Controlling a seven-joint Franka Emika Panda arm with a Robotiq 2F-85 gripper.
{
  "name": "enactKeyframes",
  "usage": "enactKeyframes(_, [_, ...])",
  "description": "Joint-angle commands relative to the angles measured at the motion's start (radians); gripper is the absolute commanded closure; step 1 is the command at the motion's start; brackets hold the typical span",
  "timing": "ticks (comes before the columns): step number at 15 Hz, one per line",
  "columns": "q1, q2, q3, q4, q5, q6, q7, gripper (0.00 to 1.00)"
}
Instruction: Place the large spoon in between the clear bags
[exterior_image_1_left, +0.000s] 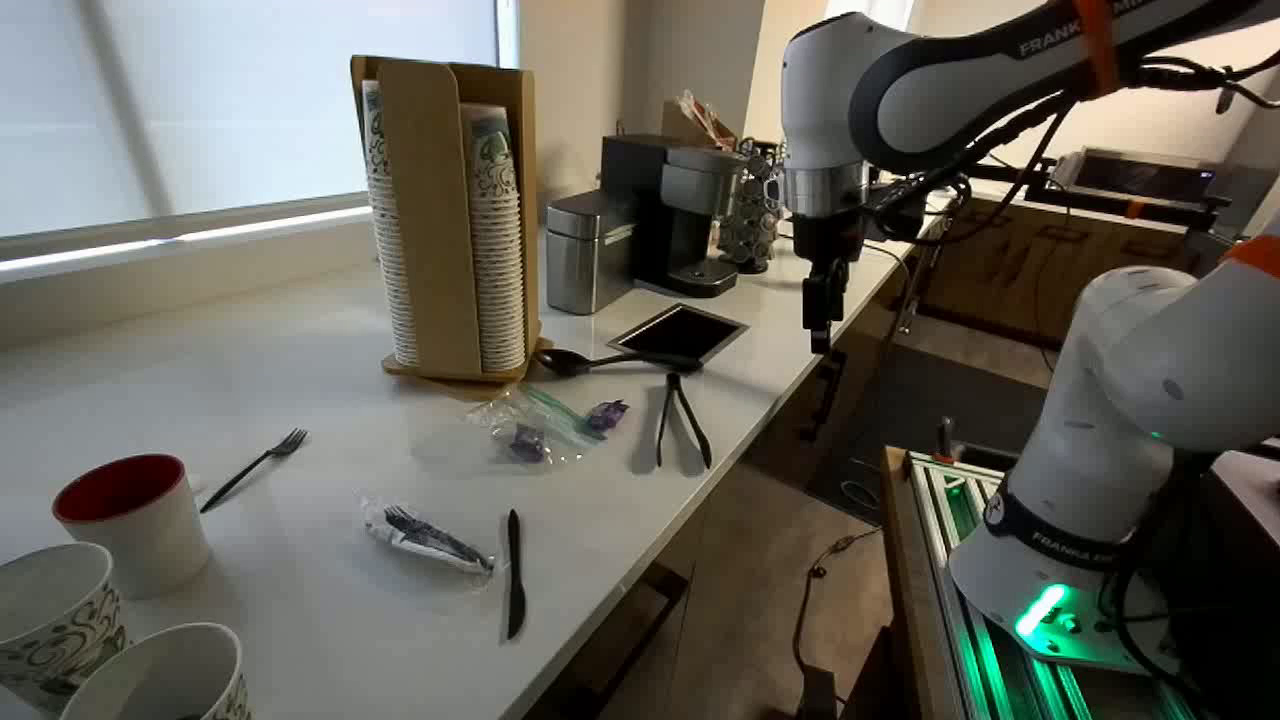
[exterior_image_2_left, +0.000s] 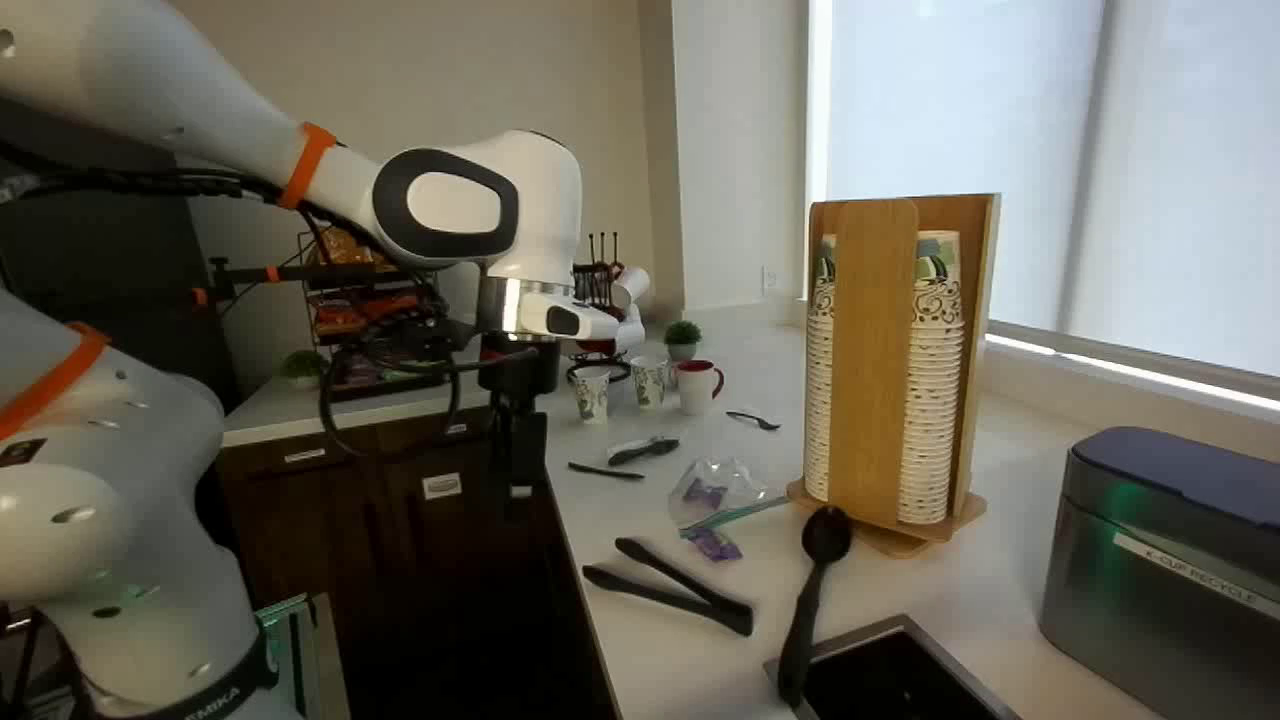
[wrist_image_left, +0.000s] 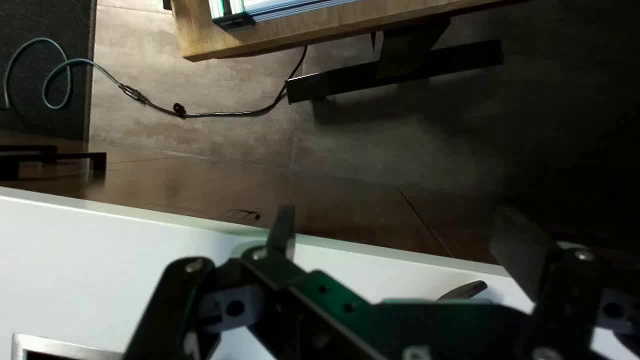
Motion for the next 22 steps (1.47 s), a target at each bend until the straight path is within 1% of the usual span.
enactKeyframes(1, [0.009, 0.000, -0.007, 0.002, -0.003, -0.004, 0.004, 0.00])
enactKeyframes(7, [0.009, 0.000, -0.007, 0.002, -0.003, -0.004, 0.004, 0.00])
enactKeyframes(9, [-0.015, 0.026, -0.025, 0.005, -0.008, 0.099, 0.040, 0.00])
enactKeyframes(10, [-0.027, 0.042, -0.038, 0.009, -0.019, 0.151, 0.039, 0.00])
enactKeyframes(11, [-0.039, 0.061, -0.059, 0.012, -0.037, 0.229, 0.014, 0.00])
enactKeyframes(12, [-0.034, 0.090, -0.092, 0.024, -0.030, 0.278, -0.048, 0.00])
enactKeyframes(13, [-0.033, 0.114, -0.114, 0.023, -0.047, 0.360, -0.107, 0.00])
enactKeyframes(14, [-0.016, 0.141, -0.156, 0.037, -0.029, 0.409, -0.207, 0.00])
enactKeyframes(16, [0.015, 0.216, -0.220, 0.073, 0.018, 0.502, -0.361, 0.00])
enactKeyframes(18, [0.059, 0.285, -0.282, 0.110, 0.078, 0.559, -0.520, 0.00])
enactKeyframes(20, [0.143, 0.356, -0.370, 0.156, 0.152, 0.571, -0.676, 0.00])
enactKeyframes(22, [0.215, 0.431, -0.444, 0.213, 0.229, 0.534, -0.829, 0.00])
